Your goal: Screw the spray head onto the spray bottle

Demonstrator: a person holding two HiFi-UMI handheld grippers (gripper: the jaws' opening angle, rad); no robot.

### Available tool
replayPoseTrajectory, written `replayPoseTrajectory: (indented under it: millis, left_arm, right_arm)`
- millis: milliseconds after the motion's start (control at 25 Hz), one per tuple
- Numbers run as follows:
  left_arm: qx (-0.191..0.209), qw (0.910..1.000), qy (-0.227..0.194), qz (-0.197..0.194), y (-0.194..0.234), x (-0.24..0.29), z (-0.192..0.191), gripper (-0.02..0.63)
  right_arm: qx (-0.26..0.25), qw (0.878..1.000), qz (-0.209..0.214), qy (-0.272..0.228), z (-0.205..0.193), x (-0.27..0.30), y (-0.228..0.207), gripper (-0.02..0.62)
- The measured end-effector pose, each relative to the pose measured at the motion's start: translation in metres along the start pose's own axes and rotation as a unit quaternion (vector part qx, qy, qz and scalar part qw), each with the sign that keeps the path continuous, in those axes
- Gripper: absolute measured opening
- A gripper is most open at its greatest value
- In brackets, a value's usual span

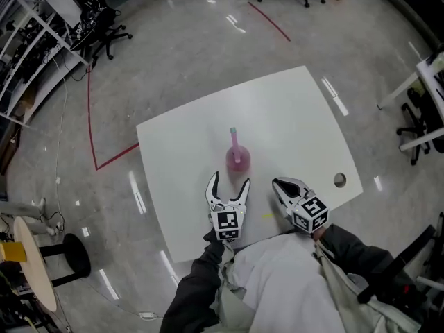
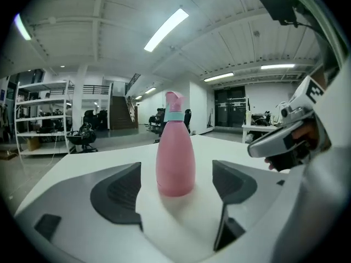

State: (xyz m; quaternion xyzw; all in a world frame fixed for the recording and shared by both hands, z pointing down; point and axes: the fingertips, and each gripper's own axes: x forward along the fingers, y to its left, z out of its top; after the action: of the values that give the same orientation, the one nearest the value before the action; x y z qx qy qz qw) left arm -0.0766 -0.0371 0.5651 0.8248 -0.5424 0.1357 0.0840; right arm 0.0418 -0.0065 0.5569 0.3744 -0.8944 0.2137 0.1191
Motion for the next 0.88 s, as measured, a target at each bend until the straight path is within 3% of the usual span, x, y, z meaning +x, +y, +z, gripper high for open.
replayPoseTrajectory:
  millis: [240,360,480,600,680,760,880]
  left_arm:
    - [0.049,0.9986,-0.002,-0.019,0.005,0.04,0.006,0.405]
    - [0.02,0.9997,-0.015,0.0,0.01,0.035,0.009,0.405]
    - [-0.007,0.9994,-0.024,0.024,0.012,0.011,0.007,0.405]
    - [-0.029,0.9984,-0.024,0.041,0.013,-0.012,0.003,0.373]
    - [-0.033,0.9975,-0.026,0.057,0.016,-0.022,0.003,0.187]
    - [-0.037,0.9964,-0.028,0.071,0.022,-0.031,0.007,0.167]
    - [-0.043,0.9949,-0.029,0.086,0.032,-0.043,0.008,0.167]
  right_arm:
    - [0.002,0.999,-0.035,-0.006,-0.003,-0.009,-0.002,-0.005]
    - [-0.06,0.996,-0.057,-0.037,0.011,-0.014,-0.005,-0.005]
    - [-0.13,0.988,-0.036,-0.072,0.028,-0.012,0.011,0.006]
    - [-0.152,0.986,0.003,-0.067,0.026,0.002,0.028,0.22]
    - [-0.167,0.984,0.021,-0.059,0.02,0.02,0.028,0.282]
    - [-0.188,0.98,0.03,-0.062,0.019,0.043,0.026,0.296]
    - [-0.213,0.975,0.027,-0.064,0.029,0.08,0.022,0.375]
